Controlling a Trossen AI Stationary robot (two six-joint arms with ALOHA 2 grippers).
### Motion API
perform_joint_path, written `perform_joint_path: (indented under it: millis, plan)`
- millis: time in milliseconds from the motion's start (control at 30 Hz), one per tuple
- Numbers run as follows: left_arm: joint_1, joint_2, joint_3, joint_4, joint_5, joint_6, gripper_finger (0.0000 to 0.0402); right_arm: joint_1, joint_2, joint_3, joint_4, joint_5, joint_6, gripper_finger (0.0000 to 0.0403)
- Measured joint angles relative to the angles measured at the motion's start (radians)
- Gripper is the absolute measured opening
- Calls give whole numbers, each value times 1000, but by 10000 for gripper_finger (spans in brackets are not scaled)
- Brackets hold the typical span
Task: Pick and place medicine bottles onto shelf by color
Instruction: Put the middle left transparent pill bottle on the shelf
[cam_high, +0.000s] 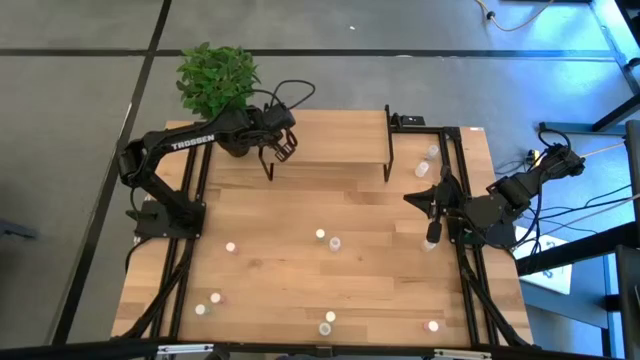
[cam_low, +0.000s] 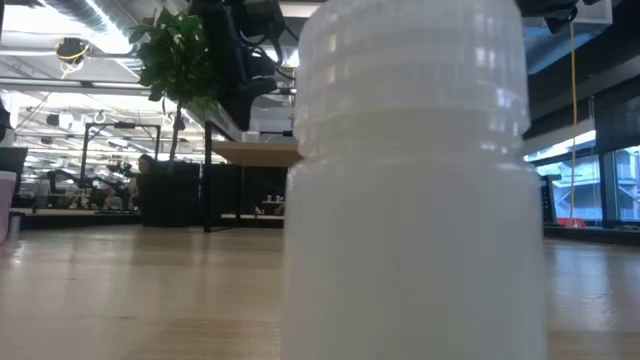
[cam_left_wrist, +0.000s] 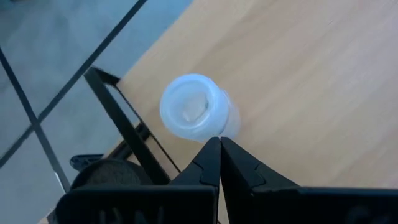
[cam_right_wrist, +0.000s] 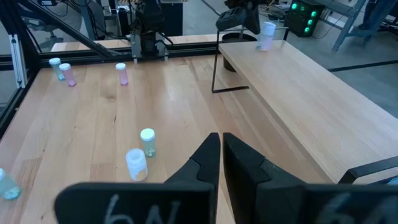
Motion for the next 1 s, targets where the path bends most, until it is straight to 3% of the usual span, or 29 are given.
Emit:
perform_joint_path:
  millis: [300, 467, 1000]
  plan:
    - [25, 0, 0, -2, -1, 2, 0, 0, 0, 0, 0, 0, 0, 23]
    - [2, 0, 0, -16, 63, -5, 0, 0, 0, 0, 0, 0, 0, 23]
    - [12, 44, 0, 26, 31, 38, 0, 0, 2, 0, -2, 0, 0, 23]
